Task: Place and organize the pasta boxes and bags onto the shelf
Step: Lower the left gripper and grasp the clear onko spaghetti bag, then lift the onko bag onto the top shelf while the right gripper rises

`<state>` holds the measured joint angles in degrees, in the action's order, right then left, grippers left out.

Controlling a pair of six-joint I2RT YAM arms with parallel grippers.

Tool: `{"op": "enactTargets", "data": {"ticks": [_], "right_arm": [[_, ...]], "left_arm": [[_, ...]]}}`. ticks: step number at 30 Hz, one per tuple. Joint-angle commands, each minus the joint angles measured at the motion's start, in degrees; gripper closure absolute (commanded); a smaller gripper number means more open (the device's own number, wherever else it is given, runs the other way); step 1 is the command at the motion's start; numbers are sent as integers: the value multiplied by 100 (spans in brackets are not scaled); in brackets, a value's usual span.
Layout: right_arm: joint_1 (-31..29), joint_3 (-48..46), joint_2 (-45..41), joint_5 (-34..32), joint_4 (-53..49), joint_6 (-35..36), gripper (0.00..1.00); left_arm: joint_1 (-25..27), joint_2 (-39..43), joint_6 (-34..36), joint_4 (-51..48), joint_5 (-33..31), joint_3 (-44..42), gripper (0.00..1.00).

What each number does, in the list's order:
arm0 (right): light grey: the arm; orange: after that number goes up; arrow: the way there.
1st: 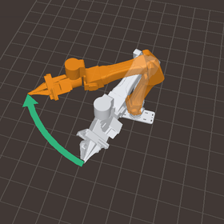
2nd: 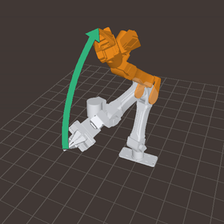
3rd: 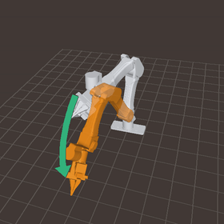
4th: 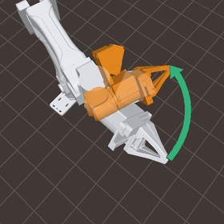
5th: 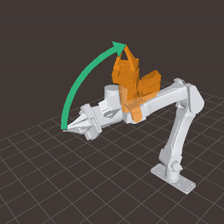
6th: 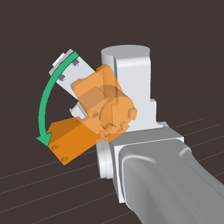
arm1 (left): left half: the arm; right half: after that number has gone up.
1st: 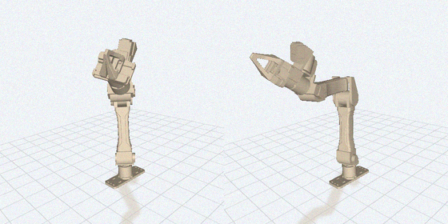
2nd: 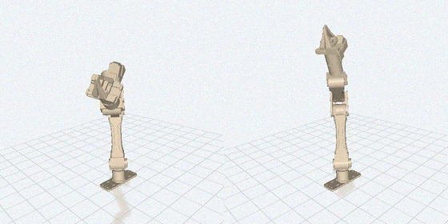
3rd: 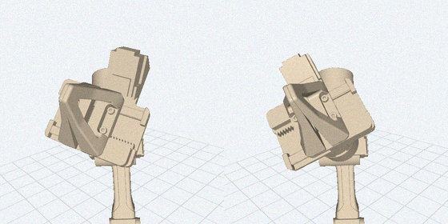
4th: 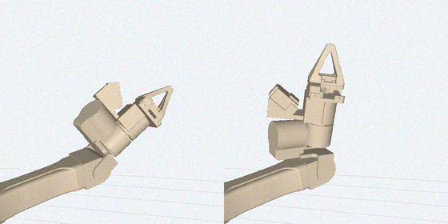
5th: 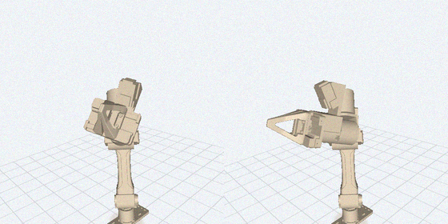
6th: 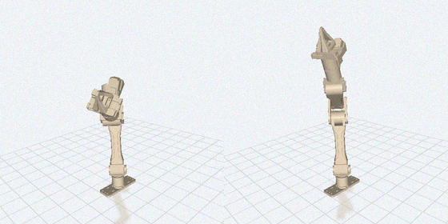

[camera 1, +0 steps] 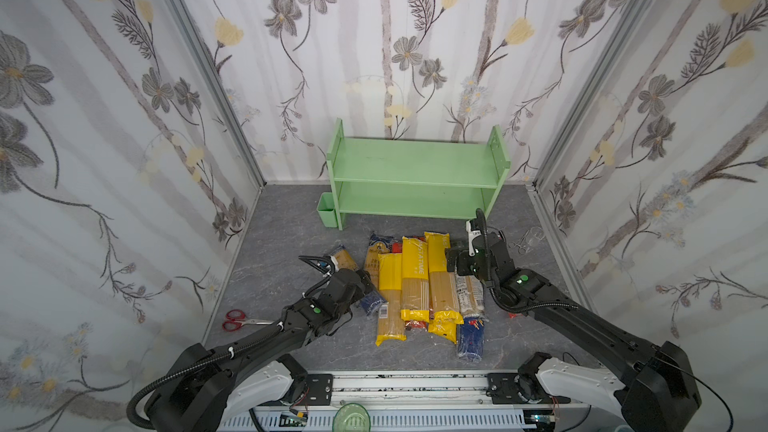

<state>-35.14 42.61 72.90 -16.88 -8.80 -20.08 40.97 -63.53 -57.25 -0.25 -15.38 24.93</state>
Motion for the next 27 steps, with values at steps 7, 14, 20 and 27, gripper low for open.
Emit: {"op": "enactTargets", "data": {"ticks": [7, 14, 20, 27], "right_arm": [[305, -394, -277, 77, 331, 74, 0], [666, -599, -428, 393, 532, 183, 0], [798, -641, -363, 584, 631, 252, 0], [825, -605, -251, 738, 729, 264, 0]], "left_arm": [[349, -1106, -290, -11, 32, 442, 0], [384, -1820, -227, -19, 311, 789, 28], [427, -1822, -148, -118, 503, 845, 67], [628, -1052, 78, -924, 341, 865, 92]]}}
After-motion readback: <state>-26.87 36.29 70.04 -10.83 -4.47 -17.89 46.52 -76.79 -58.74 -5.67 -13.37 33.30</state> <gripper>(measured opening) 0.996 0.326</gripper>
